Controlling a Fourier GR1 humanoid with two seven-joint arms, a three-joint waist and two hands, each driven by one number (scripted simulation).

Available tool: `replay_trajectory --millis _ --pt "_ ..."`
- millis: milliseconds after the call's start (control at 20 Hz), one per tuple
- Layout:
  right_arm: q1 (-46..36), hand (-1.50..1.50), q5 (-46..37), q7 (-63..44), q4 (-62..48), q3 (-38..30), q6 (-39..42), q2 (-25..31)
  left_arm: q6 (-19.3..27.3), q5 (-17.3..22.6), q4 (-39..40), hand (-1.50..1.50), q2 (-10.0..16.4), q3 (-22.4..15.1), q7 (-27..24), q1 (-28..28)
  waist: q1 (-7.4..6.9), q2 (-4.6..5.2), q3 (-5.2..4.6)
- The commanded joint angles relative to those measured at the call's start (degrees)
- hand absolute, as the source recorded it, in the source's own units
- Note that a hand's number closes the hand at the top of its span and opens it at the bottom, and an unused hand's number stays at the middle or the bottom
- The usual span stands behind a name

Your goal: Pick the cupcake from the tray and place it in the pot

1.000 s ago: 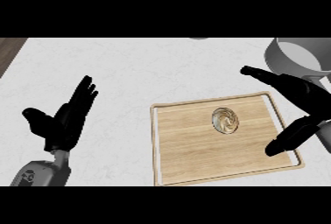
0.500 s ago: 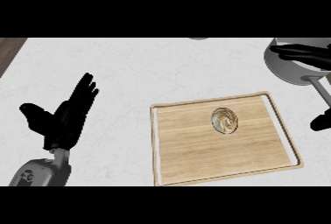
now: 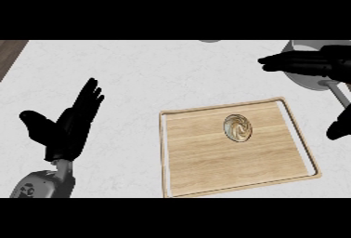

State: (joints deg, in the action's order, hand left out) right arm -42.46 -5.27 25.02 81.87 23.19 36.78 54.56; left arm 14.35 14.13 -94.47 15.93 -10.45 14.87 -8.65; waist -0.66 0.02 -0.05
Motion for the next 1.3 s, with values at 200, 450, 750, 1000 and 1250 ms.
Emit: replay_trajectory --millis 200,450,750,1000,1250 --pt "-0.8 -1.5 -7.2 -6.3 -0.1 1.9 5.1 -7.7 0.6 -0.9 -2.2 0.0 -0.4 1.3 6.6 -2.5 0.21 0.02 0.05" --pt "3.0 -1.5 -15.2 -6.0 2.4 3.6 3.7 -8.1 0.2 -4.1 -1.5 0.0 -2.8 -0.6 0.8 1.7 0.45 -0.04 0.05" --pt "7.6 -1.5 -22.0 -6.5 2.2 1.0 2.2 -13.1 -1.9 -3.7 -2.1 0.0 -2.6 2.4 1.8 1.0 0.5 -0.04 0.05" --pt "11.8 -1.5 -21.1 -6.8 6.6 -4.1 4.2 -14.5 -3.3 -4.2 -3.7 0.0 -2.7 3.4 2.4 1.8 0.65 -0.11 0.05" --pt "15.3 -1.5 -24.0 -11.5 12.2 -3.9 5.0 -19.3 -3.2 -5.1 -4.4 0.0 -3.5 4.2 3.7 3.1 0.67 -0.16 0.04"
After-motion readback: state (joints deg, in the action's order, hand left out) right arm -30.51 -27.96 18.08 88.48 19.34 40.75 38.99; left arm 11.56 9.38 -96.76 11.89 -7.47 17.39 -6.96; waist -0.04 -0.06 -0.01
